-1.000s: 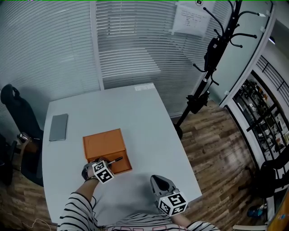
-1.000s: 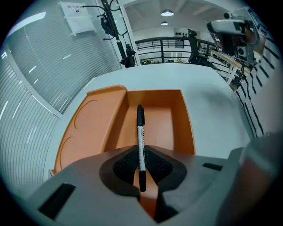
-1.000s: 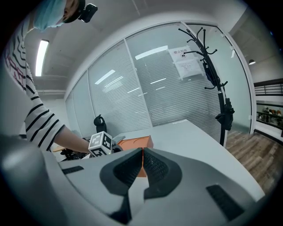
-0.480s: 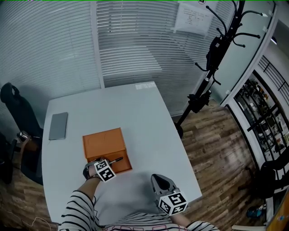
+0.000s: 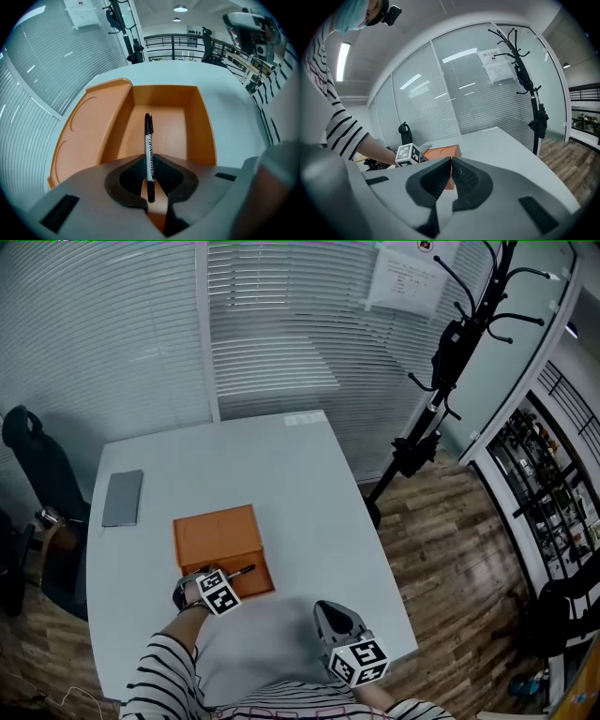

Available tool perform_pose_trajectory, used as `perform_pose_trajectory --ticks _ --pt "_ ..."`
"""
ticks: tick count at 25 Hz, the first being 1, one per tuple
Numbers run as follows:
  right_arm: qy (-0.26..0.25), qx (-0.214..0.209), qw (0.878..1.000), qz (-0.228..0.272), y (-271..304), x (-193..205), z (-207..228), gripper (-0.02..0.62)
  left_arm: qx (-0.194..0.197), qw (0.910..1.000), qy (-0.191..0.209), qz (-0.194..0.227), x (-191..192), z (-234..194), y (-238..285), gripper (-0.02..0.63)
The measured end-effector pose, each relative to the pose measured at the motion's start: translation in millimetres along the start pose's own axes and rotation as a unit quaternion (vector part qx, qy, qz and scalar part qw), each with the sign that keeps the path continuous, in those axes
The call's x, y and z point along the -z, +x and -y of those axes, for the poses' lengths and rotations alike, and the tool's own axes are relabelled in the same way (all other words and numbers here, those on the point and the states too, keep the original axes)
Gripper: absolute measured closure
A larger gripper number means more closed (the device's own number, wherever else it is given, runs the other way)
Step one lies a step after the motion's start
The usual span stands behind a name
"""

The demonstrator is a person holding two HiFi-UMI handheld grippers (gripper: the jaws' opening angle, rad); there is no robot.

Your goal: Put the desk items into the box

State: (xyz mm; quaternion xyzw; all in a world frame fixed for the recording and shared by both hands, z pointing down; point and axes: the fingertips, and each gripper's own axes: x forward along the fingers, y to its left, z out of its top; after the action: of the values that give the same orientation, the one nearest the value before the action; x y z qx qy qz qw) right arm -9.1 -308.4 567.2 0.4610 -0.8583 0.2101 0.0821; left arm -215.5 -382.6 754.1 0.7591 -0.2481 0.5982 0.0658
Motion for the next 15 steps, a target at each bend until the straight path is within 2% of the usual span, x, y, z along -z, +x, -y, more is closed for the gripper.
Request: perform_pose_trajectory --ticks 15 --pt "-0.002 0.003 1.000 0.010 -9 -1 -3 0.569 -0.027 0.9992 -0.005 0.029 -6 -5 -17 0.525"
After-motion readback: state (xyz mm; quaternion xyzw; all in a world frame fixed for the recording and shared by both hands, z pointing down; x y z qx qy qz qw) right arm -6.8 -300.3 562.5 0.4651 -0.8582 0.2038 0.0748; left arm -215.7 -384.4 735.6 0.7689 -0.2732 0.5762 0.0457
